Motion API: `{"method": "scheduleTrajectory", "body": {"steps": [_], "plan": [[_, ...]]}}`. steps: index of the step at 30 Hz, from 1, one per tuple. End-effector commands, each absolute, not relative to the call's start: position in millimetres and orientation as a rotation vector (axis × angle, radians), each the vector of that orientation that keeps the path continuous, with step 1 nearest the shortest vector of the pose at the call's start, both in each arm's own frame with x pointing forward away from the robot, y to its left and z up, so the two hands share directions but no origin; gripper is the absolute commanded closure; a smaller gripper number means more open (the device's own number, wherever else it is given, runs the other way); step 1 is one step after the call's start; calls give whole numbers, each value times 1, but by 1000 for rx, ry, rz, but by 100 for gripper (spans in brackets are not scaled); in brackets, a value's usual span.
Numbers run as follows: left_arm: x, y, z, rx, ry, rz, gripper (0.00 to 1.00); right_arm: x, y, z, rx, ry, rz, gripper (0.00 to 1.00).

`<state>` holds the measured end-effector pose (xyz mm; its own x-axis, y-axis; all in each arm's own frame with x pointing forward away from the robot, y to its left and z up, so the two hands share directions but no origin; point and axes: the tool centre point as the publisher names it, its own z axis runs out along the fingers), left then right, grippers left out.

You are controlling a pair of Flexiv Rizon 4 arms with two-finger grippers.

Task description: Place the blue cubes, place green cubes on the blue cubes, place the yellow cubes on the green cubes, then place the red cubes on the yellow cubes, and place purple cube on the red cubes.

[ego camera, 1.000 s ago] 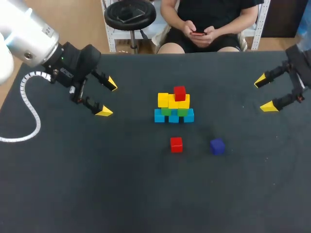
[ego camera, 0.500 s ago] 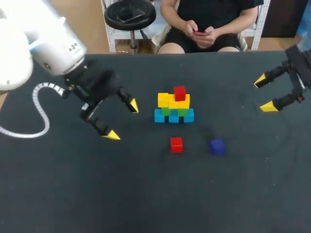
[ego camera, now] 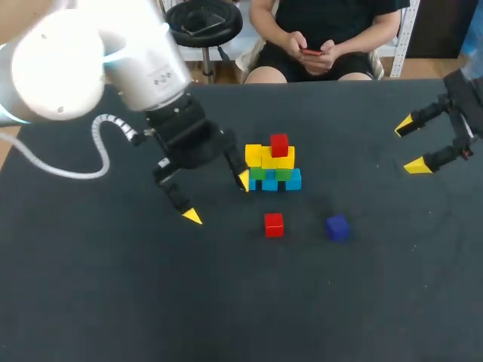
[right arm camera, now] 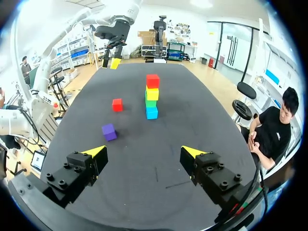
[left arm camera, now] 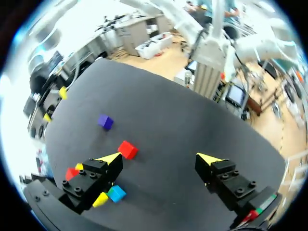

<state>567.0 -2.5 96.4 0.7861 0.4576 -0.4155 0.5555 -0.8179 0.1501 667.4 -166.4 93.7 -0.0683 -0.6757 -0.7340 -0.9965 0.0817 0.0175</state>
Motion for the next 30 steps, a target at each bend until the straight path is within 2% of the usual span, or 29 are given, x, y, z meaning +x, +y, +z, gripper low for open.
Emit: {"method": "scheduleTrajectory", "body": {"steps": [1,17,30], "plan": [[572,-20,87,3069,382,-485,0,669,-166,93,-1650,1802,744,0],[579,-68,51,3136,46,-474,0,669,-166,93,-1650,1802,744,0],[593,-79,28,3174,-22,-463,0,669,-166,93,-1650,1802,744,0]]}}
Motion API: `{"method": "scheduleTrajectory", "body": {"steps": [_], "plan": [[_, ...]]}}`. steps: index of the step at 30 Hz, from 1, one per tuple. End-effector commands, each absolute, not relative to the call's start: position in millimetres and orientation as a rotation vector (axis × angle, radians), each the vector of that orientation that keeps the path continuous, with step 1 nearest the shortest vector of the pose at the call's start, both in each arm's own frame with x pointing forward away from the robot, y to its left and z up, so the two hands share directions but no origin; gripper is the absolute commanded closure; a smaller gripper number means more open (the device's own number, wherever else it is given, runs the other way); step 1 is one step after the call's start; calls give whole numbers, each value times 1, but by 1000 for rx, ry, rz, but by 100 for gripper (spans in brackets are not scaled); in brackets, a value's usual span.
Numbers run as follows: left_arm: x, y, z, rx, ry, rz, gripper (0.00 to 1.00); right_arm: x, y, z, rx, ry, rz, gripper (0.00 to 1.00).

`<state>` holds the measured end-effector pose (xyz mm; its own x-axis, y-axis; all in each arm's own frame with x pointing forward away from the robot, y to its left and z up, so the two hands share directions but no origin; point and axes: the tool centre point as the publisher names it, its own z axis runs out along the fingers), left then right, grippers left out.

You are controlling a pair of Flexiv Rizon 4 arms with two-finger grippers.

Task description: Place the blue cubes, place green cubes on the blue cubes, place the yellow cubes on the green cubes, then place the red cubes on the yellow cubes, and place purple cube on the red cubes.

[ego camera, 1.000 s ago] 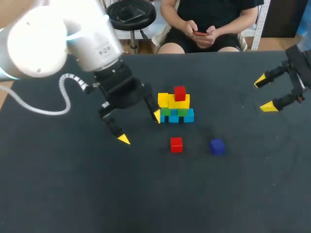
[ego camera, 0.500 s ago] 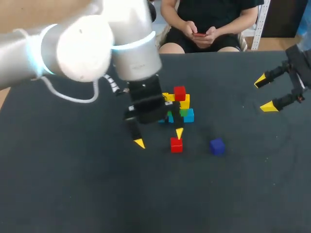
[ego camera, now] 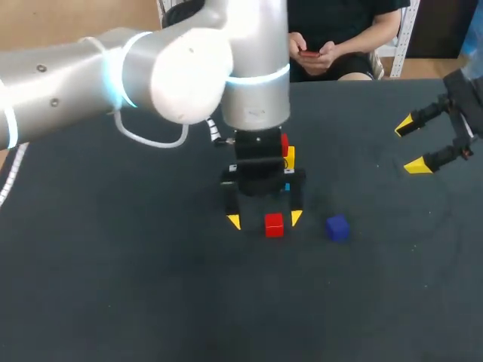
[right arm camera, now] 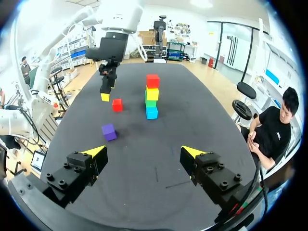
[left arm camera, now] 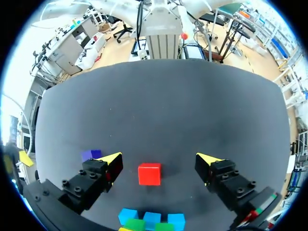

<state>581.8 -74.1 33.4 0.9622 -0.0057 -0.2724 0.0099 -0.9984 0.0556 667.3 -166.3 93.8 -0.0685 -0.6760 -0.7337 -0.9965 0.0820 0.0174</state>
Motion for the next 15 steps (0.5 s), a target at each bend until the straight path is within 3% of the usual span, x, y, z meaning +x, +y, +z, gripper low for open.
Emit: {"method": "scheduleTrajectory", "body": {"steps": [1,15], "plan": [[594,-80,26,3173,-9,-461,0,669,-166,93,-1650,1802,744,0],[608,-82,14,3100,157,-497,0,669,-166,93,-1650,1802,744,0]]}}
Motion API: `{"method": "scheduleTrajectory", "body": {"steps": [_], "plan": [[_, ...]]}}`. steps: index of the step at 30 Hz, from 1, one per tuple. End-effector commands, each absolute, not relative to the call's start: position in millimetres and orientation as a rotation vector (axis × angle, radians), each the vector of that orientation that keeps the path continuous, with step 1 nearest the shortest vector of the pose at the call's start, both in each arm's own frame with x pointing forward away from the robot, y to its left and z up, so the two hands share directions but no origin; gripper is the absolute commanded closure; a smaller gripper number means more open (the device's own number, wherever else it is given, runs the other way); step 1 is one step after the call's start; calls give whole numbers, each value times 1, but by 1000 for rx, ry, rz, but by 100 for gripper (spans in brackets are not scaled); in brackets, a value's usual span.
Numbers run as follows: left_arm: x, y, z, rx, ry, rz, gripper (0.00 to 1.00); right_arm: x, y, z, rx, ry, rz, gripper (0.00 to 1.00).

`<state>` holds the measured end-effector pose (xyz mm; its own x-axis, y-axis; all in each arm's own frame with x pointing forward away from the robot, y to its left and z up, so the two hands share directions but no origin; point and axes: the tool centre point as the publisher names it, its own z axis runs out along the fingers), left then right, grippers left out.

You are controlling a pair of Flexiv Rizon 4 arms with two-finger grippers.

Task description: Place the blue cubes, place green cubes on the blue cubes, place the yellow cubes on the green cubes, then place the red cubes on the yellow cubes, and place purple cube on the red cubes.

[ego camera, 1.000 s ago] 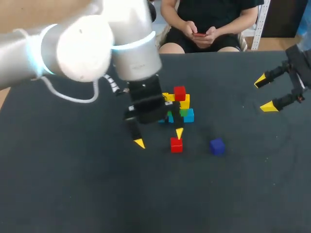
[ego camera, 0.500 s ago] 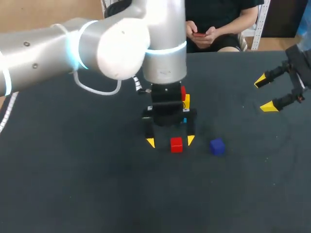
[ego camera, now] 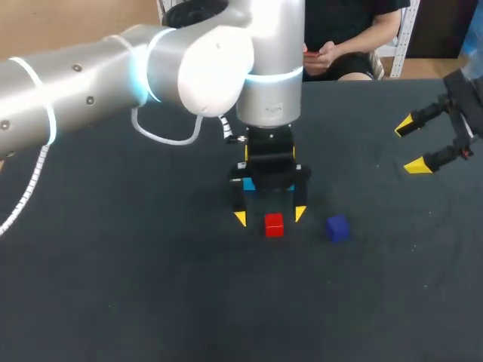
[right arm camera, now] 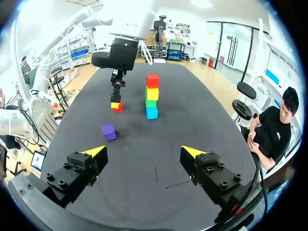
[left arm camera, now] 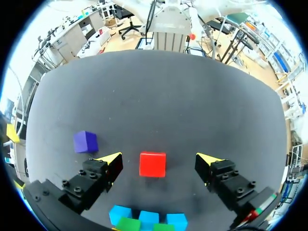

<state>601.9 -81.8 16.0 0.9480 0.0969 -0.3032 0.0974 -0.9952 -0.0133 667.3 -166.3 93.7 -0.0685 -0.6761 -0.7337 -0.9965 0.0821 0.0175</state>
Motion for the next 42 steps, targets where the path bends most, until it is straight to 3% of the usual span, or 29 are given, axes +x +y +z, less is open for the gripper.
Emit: {"method": "scheduleTrajectory", "body": {"steps": [1,8,12,19,24,26,27,30,33,38,39,41,42], "plan": [[608,-82,13,3099,160,-497,0,669,-166,93,-1650,1802,744,0],[611,-81,8,3095,189,-505,0,669,-166,93,-1650,1802,744,0],[611,-81,5,3101,197,-497,15,669,-166,93,-1650,1802,744,0],[610,-83,4,3108,195,-489,20,669,-166,93,-1650,1802,744,0],[609,-84,3,3103,204,-490,28,669,-166,93,-1650,1802,744,0],[609,-85,3,3101,208,-489,36,669,-166,93,-1650,1802,744,0],[609,-85,2,3101,209,-489,51,669,-166,93,-1650,1802,744,0],[609,-86,2,3102,214,-483,65,669,-166,93,-1650,1802,744,0],[609,-87,0,3104,219,-479,70,669,-166,93,-1650,1802,744,0],[608,-86,0,3094,254,-494,66,669,-166,93,-1650,1802,744,0],[608,-86,0,3088,270,-493,71,669,-166,93,-1650,1802,744,0],[608,-85,2,3072,301,-500,96,669,-166,93,-1650,1802,744,0],[608,-84,5,3057,323,-518,100,669,-166,93,-1650,1802,744,0]]}}
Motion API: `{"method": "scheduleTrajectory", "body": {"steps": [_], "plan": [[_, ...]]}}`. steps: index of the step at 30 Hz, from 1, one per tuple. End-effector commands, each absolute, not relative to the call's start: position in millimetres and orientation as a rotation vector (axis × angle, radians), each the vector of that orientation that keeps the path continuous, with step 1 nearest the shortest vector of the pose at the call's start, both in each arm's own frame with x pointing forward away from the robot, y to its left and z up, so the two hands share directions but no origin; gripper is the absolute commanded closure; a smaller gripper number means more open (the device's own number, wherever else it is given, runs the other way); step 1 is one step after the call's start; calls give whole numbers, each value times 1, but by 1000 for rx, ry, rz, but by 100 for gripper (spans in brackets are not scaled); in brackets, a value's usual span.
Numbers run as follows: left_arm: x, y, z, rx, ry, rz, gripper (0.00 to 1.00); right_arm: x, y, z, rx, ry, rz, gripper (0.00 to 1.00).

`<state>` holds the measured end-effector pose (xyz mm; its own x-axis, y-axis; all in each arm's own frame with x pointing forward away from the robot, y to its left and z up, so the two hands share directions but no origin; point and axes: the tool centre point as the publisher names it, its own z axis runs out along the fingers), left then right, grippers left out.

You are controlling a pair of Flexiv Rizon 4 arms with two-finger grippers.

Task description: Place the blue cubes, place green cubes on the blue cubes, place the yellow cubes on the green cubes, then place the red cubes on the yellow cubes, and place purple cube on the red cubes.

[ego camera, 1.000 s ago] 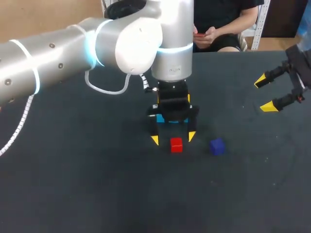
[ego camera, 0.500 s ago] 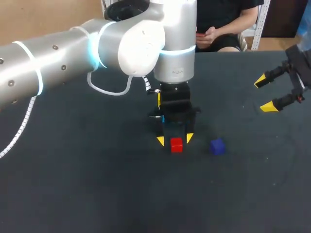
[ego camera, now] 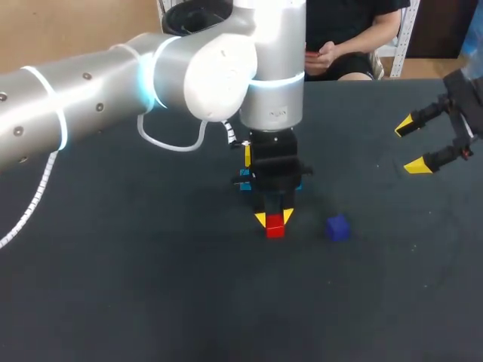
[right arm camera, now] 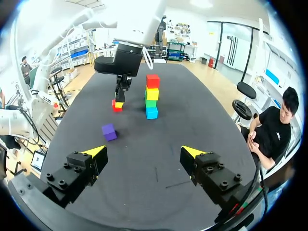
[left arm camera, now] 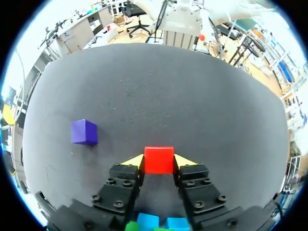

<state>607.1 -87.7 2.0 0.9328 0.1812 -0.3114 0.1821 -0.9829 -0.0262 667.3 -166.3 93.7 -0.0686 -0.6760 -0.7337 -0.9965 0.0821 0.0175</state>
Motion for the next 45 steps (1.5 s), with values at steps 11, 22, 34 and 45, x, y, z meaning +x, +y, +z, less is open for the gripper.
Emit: {"method": "scheduleTrajectory", "body": {"steps": [11,22,34,45], "plan": [[621,-58,74,2789,904,-525,100,669,-166,93,-1650,1802,744,0],[644,-38,138,2487,1506,-434,100,669,-166,93,-1650,1802,744,0],[668,-35,143,2220,1909,-317,100,669,-166,93,-1650,1802,744,0],[686,-45,124,2097,2038,-327,100,669,-166,93,-1650,1802,744,0]]}}
